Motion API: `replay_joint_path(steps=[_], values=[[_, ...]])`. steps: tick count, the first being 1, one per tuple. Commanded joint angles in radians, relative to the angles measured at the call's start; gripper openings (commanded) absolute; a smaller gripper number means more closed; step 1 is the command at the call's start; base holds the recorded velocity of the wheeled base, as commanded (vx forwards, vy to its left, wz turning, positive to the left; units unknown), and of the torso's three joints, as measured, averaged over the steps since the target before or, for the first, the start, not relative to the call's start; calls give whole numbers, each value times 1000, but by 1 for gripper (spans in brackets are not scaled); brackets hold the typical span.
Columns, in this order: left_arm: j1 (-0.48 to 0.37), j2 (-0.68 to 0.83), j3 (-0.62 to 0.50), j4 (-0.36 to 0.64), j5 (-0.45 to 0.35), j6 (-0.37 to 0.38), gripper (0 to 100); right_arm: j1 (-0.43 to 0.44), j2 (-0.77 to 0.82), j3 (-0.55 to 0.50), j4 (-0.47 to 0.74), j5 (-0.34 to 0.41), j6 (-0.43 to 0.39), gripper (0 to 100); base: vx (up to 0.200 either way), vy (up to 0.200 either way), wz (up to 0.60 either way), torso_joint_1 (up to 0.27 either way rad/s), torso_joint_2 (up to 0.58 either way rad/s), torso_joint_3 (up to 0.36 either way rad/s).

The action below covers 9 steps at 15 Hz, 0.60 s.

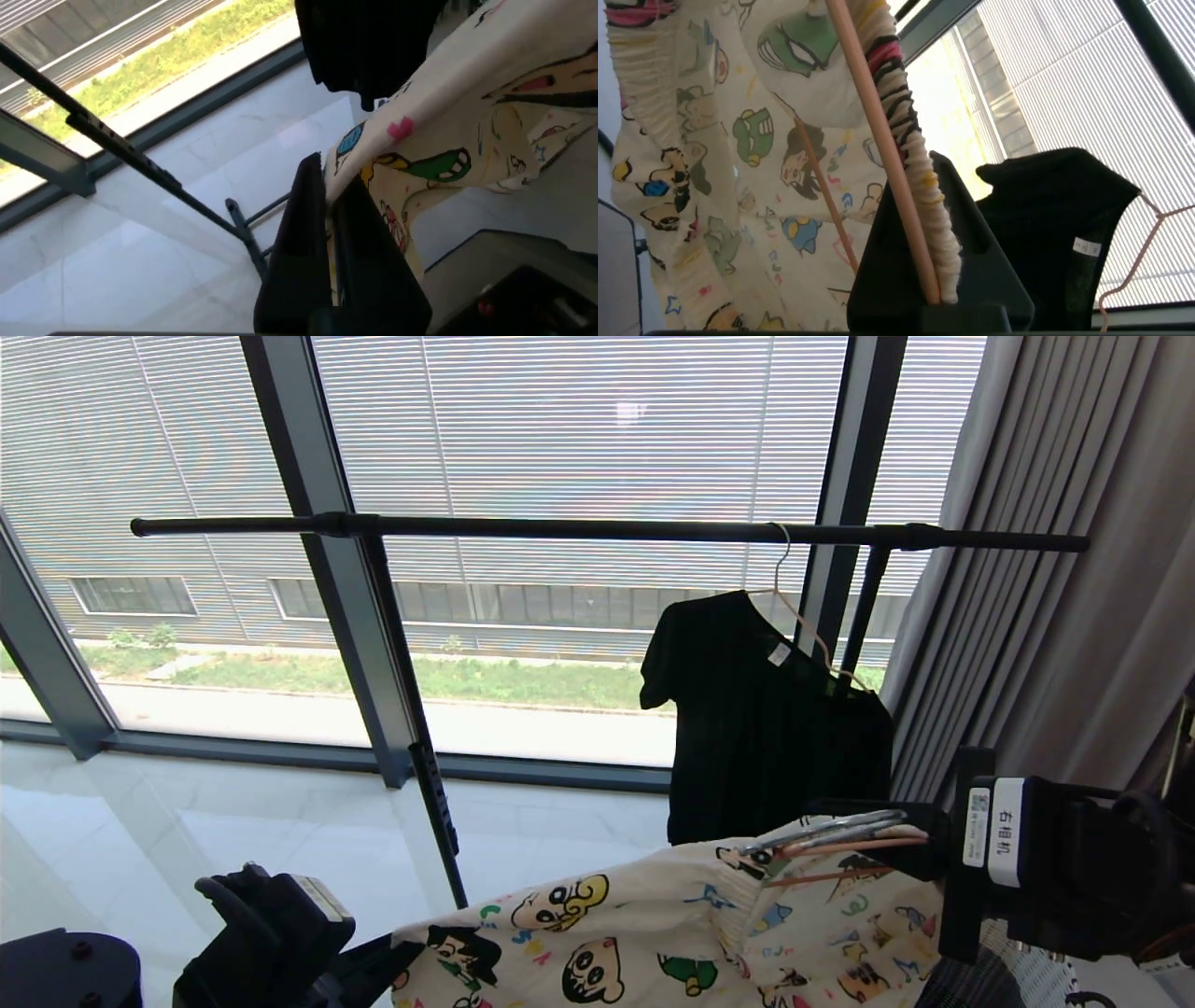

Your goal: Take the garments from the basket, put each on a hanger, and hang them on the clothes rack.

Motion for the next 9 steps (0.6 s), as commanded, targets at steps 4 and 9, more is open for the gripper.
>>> replay_joint_path(steps=[4, 9], values=[[162, 85, 4, -1, 86, 7, 0, -25, -34, 2, 0, -27, 35, 0, 0, 0, 0, 0, 0, 0], [185, 88, 6, -1, 98, 7, 0, -49, -44, 2, 0, -31, 55, 0, 0, 0, 0, 0, 0, 0]])
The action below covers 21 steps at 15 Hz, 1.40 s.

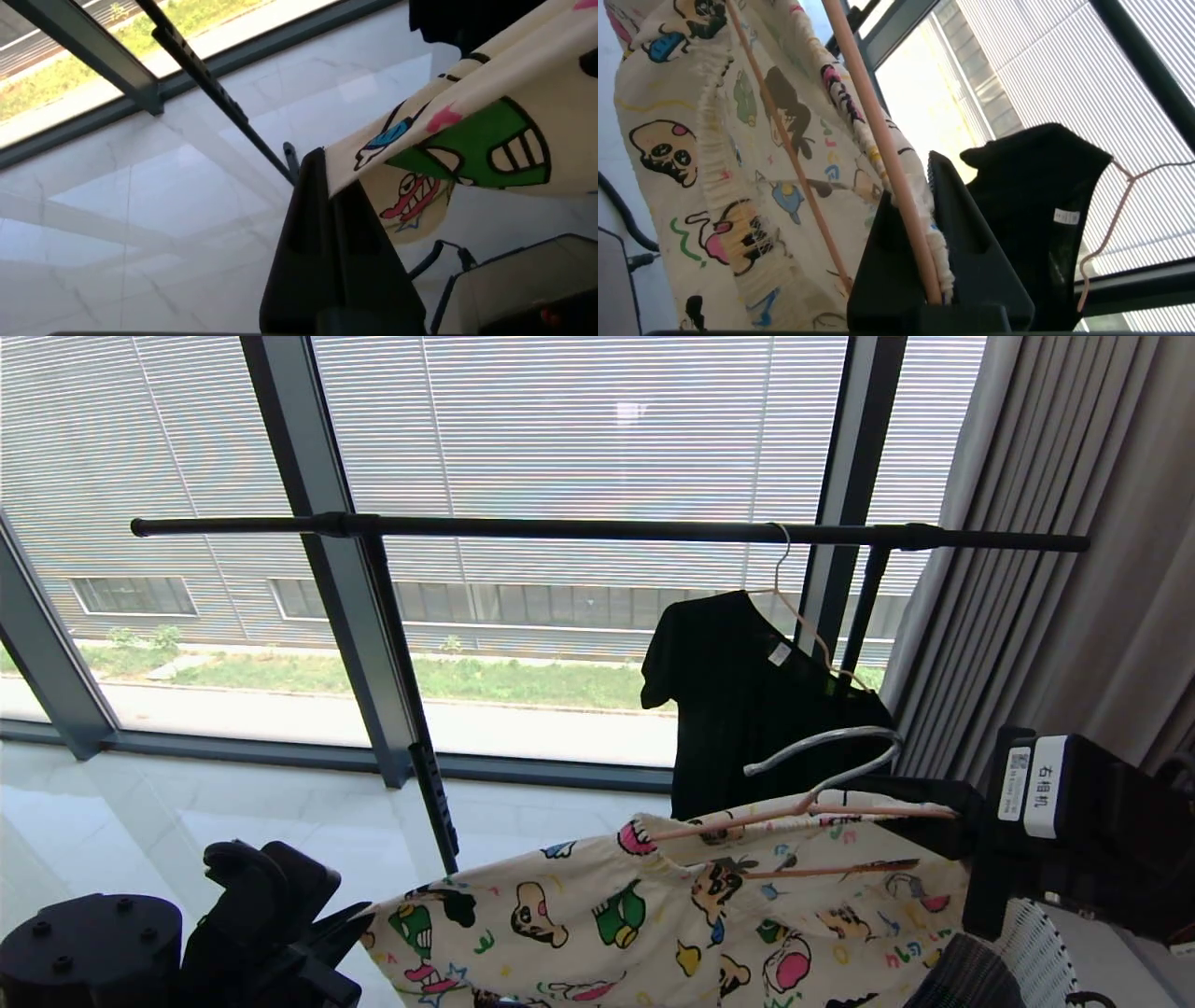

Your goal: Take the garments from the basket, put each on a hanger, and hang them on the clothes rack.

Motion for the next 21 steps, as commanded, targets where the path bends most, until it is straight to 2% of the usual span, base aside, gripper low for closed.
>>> replay_joint_path(steps=[1, 2, 5, 8, 10, 12, 14, 18, 21], values=[[-8, 5, -1, -1, 1, 0, 0, 1, -2, 1, -1, 0, -1, 0, 0, 0, 0, 0, 0, 0], [-8, 2, -1, -2, 1, -2, 100, 1, -2, 2, 2, -1, -1, 0, 0, 0, 0, 0, 0, 0], [0, -29, 3, -4, 3, -8, 100, -2, -2, 11, 18, -12, 13, 0, 0, 0, 0, 0, 0, 0], [77, -95, -9, -4, 87, -8, 100, -2, -11, 76, 22, -130, 134, 0, 0, 0, 0, 0, 0, 0], [186, -113, -44, -4, 144, -8, 100, -2, -10, 96, 42, -202, 188, 0, 0, 0, 0, 0, 0, 0], [276, -133, -78, -4, 148, -8, 100, -5, -11, 91, 153, -288, 215, 0, 0, 0, 0, 0, 0, 0], [313, -138, -95, -4, 150, -7, 100, -24, -5, 90, 240, -382, 254, 0, 0, 0, 0, 0, 0, 0], [313, -138, -106, -4, 150, -4, 100, -30, 28, 54, 324, -408, 418, 0, 0, 0, 0, 0, 0, 0], [313, -136, -104, -4, 150, -4, 100, -7, 81, 31, 338, -406, 513, 0, 0, 0, 0, 0, 0, 0]])
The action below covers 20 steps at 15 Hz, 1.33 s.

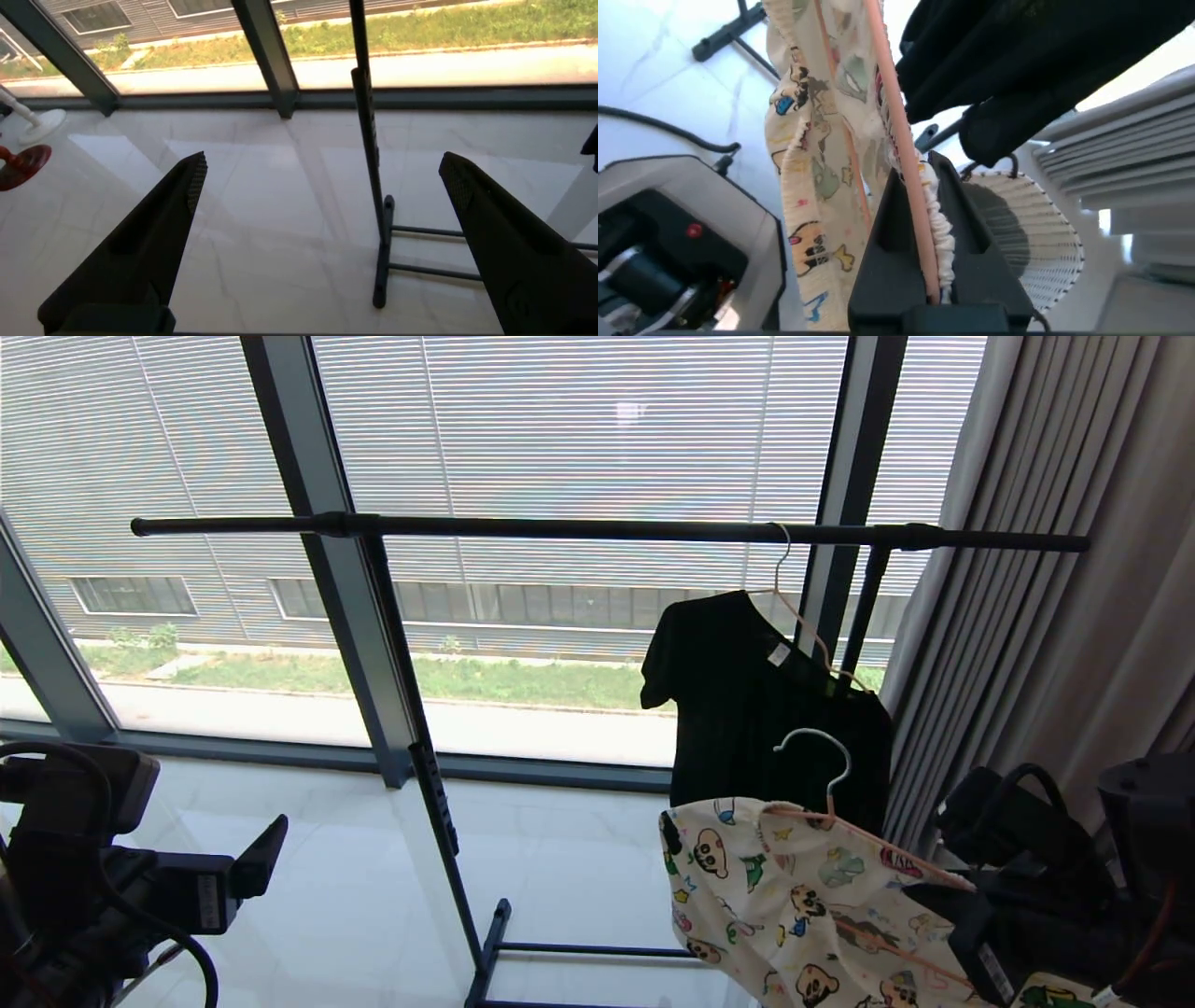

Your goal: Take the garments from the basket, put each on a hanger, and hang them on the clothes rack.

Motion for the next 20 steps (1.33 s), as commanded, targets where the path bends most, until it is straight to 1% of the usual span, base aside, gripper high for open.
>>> replay_joint_path(steps=[1, 3, 4, 6, 7, 8, 10, 12, 13, 14, 17, 20], values=[[-1, 1, 1, 0, 2, 0, 100, 30, 58, -24, -1, 0, 55, 0, 0, 0, 0, 0, 0, 0], [-1, 4, 1, 0, 0, 0, 100, 62, 136, -94, 2, -1, 181, 0, 0, 0, 0, 0, 0, 0], [-1, 5, 1, 0, 0, 0, 100, 67, 168, -129, 21, -3, 220, 0, 0, 0, 0, 0, 0, 0], [-1, 5, 1, 0, 2, 0, 100, 84, 213, -213, 104, -8, 287, 0, 0, 0, 0, 0, 0, 0], [-1, 5, 3, 0, 2, 0, 100, 96, 242, -252, 111, -12, 336, 0, 0, 0, 0, 0, 0, 0], [-1, 5, 3, 0, 2, 0, 100, 113, 272, -296, 110, -35, 384, 0, 0, 0, 0, 0, 0, 0], [-1, 7, 4, 0, 2, 0, 100, 157, 332, -373, 91, -104, 462, 0, 0, 0, 0, 0, 0, 0], [-1, 7, 4, 0, 2, 0, 100, 173, 365, -399, 38, -132, 474, 0, 0, 0, 0, 0, 0, 0], [-2, 7, 4, 0, 0, 0, 100, 173, 383, -400, -48, -141, 468, 0, 0, 0, 0, 0, 0, 0], [-2, 7, 6, 0, 0, -2, 100, 171, 384, -400, -96, -139, 459, 0, 0, 0, 0, 0, 0, 0], [-5, 7, 7, 0, 0, -3, 100, 162, 383, -437, -109, -139, 402, 0, 0, 0, 0, 0, 0, 0], [-5, 7, 7, 0, -1, -5, 100, 148, 398, -523, -109, -136, 376, 0, 200, 0, 0, -6, 1, 4]])
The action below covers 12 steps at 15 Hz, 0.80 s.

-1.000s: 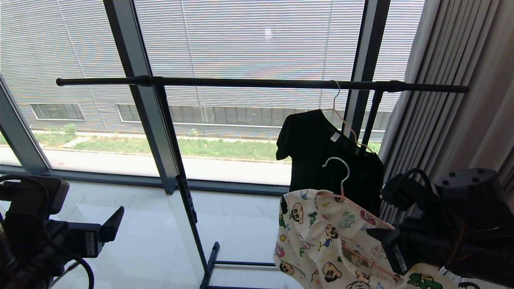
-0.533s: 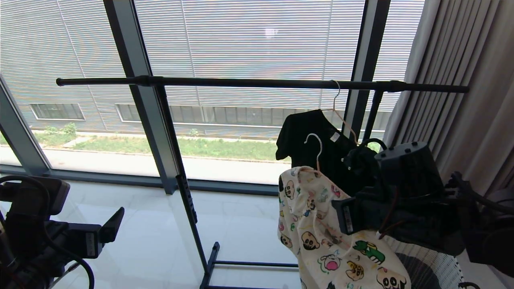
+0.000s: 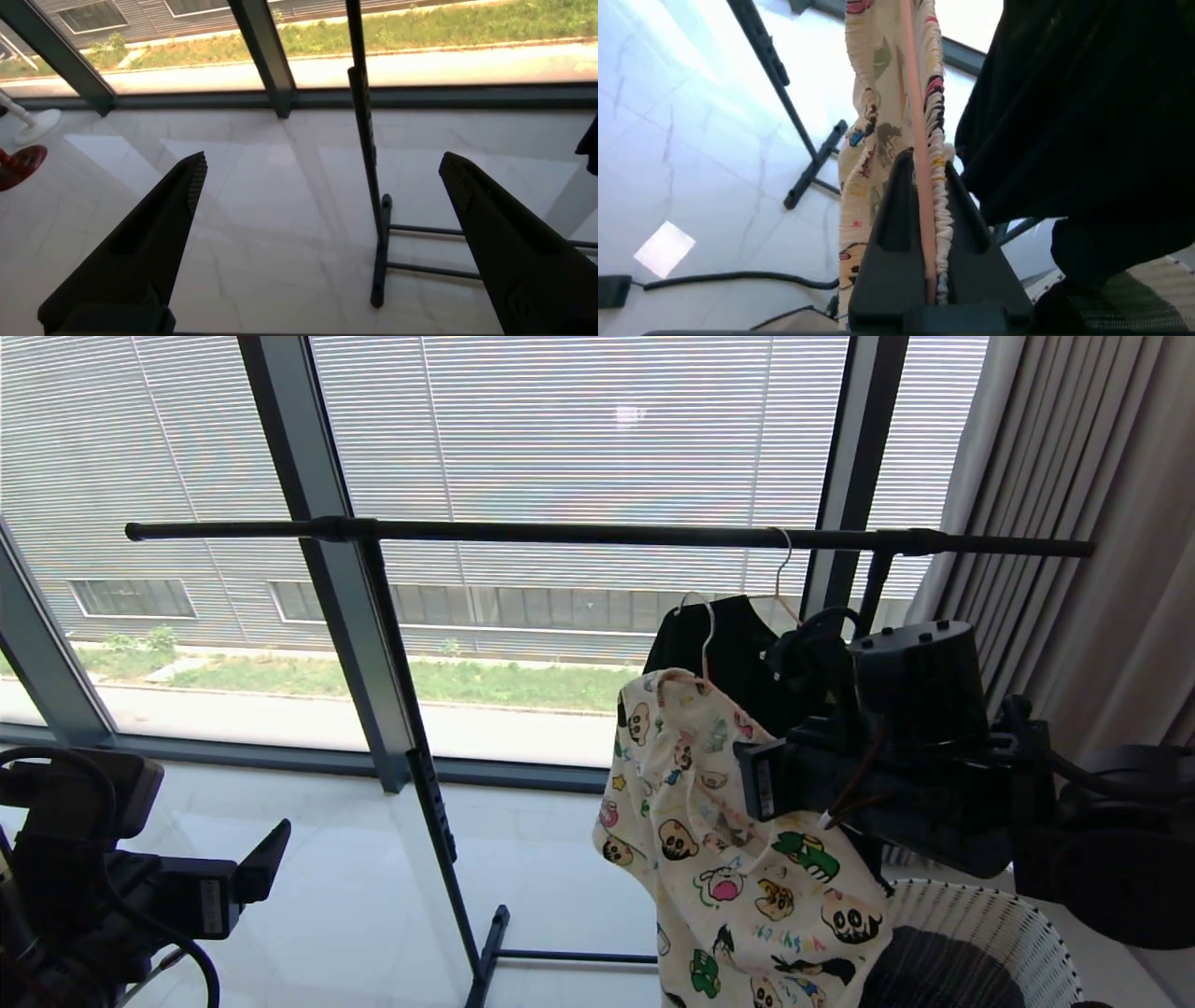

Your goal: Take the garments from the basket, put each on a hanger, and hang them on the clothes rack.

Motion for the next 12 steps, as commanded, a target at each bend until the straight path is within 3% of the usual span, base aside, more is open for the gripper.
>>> replay_joint_path(steps=[1, 5, 10, 12], values=[[-2, 2, 0, 0, 0, 1, 100, -11, 13, -50, -1, 0, -6, 0, 200, 0, 0, -2, 2, 2], [-45, 1, 3, 0, 0, 1, 100, -46, 15, -119, -3, 0, -22, 0, 200, 0, 0, 7, 5, 0], [-59, 1, 3, 0, 0, -1, 100, -49, -11, -131, -8, 6, -48, 0, 200, 0, 0, 4, 0, 0], [-62, 1, 6, 0, 0, -1, 100, -51, -8, -145, -8, 20, -60, 0, 0, 0, 0, 0, 0, 0]])
